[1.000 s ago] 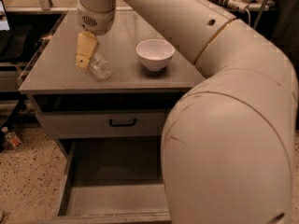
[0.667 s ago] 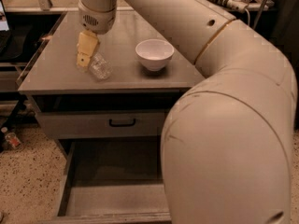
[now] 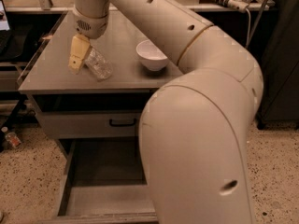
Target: Place water bottle into middle drawer
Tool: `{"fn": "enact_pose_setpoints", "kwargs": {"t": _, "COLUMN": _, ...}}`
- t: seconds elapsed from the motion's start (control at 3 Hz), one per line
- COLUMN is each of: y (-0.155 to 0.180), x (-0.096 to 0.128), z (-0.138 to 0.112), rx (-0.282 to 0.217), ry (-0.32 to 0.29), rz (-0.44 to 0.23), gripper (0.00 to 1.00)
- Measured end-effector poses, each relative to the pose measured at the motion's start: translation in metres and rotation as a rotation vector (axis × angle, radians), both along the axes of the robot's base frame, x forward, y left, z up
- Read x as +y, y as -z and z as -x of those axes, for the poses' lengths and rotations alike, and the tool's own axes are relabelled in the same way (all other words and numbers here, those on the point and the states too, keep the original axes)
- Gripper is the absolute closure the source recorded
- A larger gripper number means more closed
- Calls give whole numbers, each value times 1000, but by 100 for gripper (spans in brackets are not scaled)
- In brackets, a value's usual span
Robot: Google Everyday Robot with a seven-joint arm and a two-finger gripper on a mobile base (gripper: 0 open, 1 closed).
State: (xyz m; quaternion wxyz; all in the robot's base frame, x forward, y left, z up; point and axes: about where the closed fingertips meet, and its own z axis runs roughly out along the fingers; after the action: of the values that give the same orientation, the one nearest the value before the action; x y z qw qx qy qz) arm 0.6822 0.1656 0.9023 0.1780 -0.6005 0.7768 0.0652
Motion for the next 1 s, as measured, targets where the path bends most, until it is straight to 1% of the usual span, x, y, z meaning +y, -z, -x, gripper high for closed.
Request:
{"fn": "enact_pose_setpoints", "kwargs": {"t": 0.33, "y": 12, "x": 12, "z": -8, "rx": 47, "ry": 17, "rz": -16, "gripper": 0}}
{"fn": "enact_pose_setpoints", "kwargs": {"t": 0.67, "y": 25, "x": 18, "z": -19, "rx": 78, "ry": 44, "rz": -16, "gripper": 0}}
{"fn": "enact_pose_setpoints", "kwargs": {"t": 1.0, "y": 35, "x": 14, "z": -35, "rx": 97, "ry": 90, "rz": -10, "gripper": 0}}
